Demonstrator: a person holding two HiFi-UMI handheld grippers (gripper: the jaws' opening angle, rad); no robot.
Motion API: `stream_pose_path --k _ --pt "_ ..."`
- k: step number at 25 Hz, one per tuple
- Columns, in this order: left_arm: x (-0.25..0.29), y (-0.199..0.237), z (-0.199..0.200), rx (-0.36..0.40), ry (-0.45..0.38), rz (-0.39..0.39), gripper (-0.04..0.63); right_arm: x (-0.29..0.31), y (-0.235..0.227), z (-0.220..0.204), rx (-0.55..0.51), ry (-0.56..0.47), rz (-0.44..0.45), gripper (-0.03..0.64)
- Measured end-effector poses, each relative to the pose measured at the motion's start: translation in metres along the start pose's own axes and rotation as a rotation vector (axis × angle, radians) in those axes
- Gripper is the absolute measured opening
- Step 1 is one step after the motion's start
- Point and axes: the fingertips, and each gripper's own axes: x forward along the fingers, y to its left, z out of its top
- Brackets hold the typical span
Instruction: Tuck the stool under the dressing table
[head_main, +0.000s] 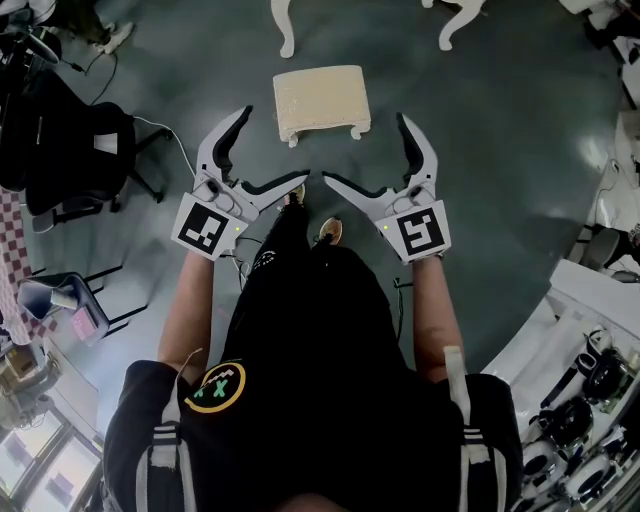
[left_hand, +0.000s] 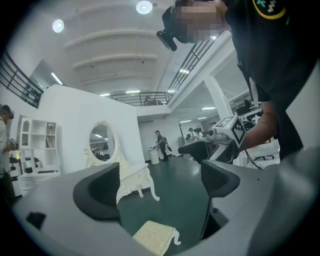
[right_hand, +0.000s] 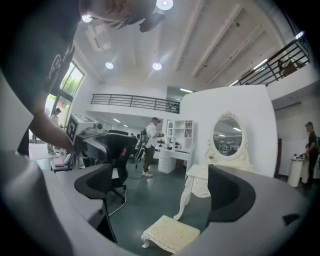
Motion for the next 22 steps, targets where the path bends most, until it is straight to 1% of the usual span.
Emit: stream_pose_path --k 7,13,16,19,22 --pt "0.017 0.014 -0.015 -0.009 0.006 -0.007 0.494 0.013 -0.017 -0.014 0.008 0.010 -0.010 0.598" --pt "0.033 0.049 -0.038 -0.012 -0.002 0.025 0.494 0.047 -0.035 -0.031 0.021 0.016 -0.015 0.598" --pt "0.042 0.070 -0.058 -0.026 0.007 0.036 0.494 0.070 -0.046 -0.045 0.019 0.025 -0.014 0.598" --pt "0.075 0.079 -0.081 -0.042 0.023 0.027 0.494 0.081 -0.076 -0.069 0.005 0.049 -0.019 0.598" --pt "0.110 0.093 -0.110 -0.084 0.035 0.027 0.494 0.095 -0.107 -0.098 0.001 0.089 -0.031 0.598"
